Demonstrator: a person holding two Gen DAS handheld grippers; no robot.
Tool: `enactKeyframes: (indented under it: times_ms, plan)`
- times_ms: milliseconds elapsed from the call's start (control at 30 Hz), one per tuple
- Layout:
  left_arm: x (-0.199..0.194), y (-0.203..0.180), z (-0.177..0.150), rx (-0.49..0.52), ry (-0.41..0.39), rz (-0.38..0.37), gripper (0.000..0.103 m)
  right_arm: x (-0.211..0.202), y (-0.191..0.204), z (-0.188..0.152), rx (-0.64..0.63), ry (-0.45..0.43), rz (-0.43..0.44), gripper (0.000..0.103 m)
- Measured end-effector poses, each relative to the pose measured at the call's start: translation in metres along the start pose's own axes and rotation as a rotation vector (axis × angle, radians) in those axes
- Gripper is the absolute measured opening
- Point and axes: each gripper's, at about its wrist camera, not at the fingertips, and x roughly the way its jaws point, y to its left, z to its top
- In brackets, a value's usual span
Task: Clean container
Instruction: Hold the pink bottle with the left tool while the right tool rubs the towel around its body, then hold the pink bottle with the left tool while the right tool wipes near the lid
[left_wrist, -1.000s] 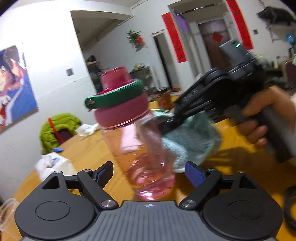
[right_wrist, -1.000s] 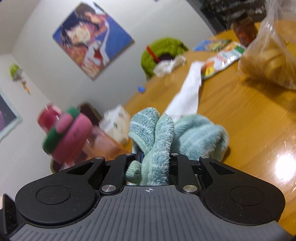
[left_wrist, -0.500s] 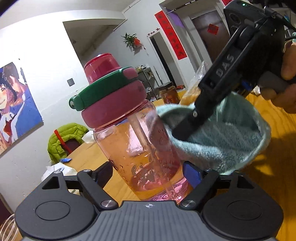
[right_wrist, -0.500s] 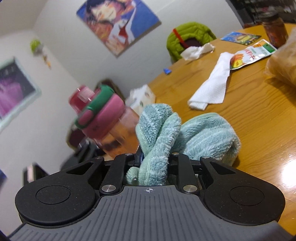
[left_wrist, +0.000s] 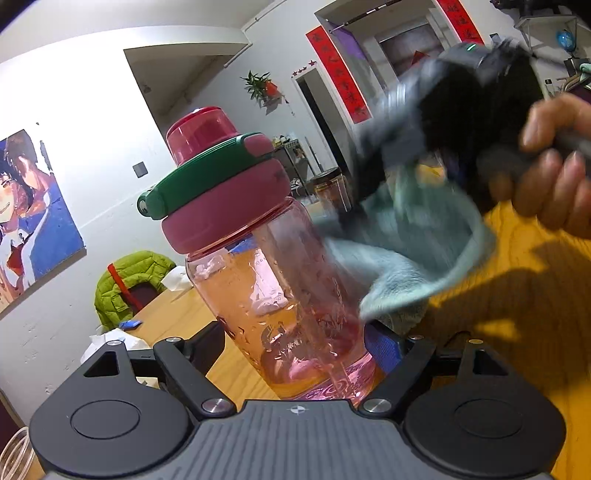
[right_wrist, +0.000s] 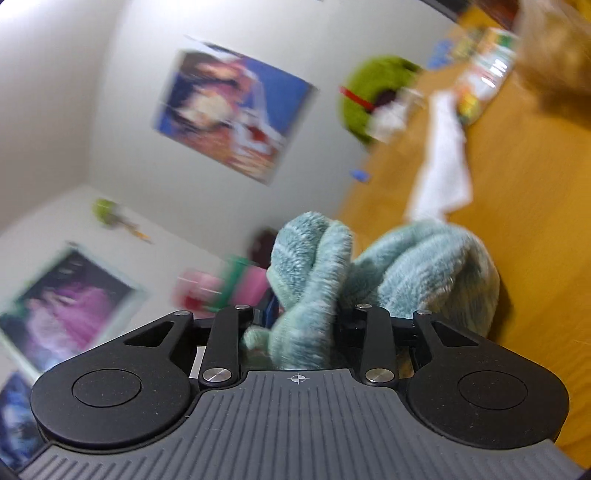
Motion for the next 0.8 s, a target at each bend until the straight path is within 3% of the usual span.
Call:
enactKeyframes:
  times_ms: [67,133,267,333,433,567,667,767,800]
  plan:
    - [0.001,-0.001,-0.001,0.0,-0.002,0.002,0.08,0.016,-0.001,-0.005,-0.049,0.078,-0.164,0.024]
    - [0.002,-0.003,-0.001,-0.002,-0.004,0.003,0.08,0.024,0.004,-0.011,-0.135,0.104,-0.254,0.019]
    - [0.005,-0.005,-0.002,-0.004,-0.005,0.003,0.08,0.022,0.021,-0.015,-0.273,0.086,-0.291,0.028]
    - [0.005,-0.008,-0.002,-0.004,-0.004,0.003,0.08,0.014,0.029,-0.014,-0.332,0.043,-0.302,0.043]
    - [0.0,-0.015,-0.001,-0.002,-0.003,0.006,0.081,0.005,0.038,-0.011,-0.409,-0.008,-0.361,0.045]
    - [0.006,0.013,-0.022,0.003,-0.018,-0.008,0.081,0.014,0.031,-0.01,-0.407,0.049,-0.381,0.045]
    - [0.006,0.013,-0.022,0.004,-0.017,-0.006,0.081,0.024,0.035,-0.023,-0.538,0.073,-0.451,0.044]
    - [0.008,0.014,-0.022,0.003,-0.017,-0.004,0.081,0.03,0.045,-0.033,-0.617,0.059,-0.526,0.03]
    - [0.0,0.004,-0.022,0.004,-0.018,-0.002,0.081,0.028,0.047,-0.034,-0.616,0.05,-0.531,0.016]
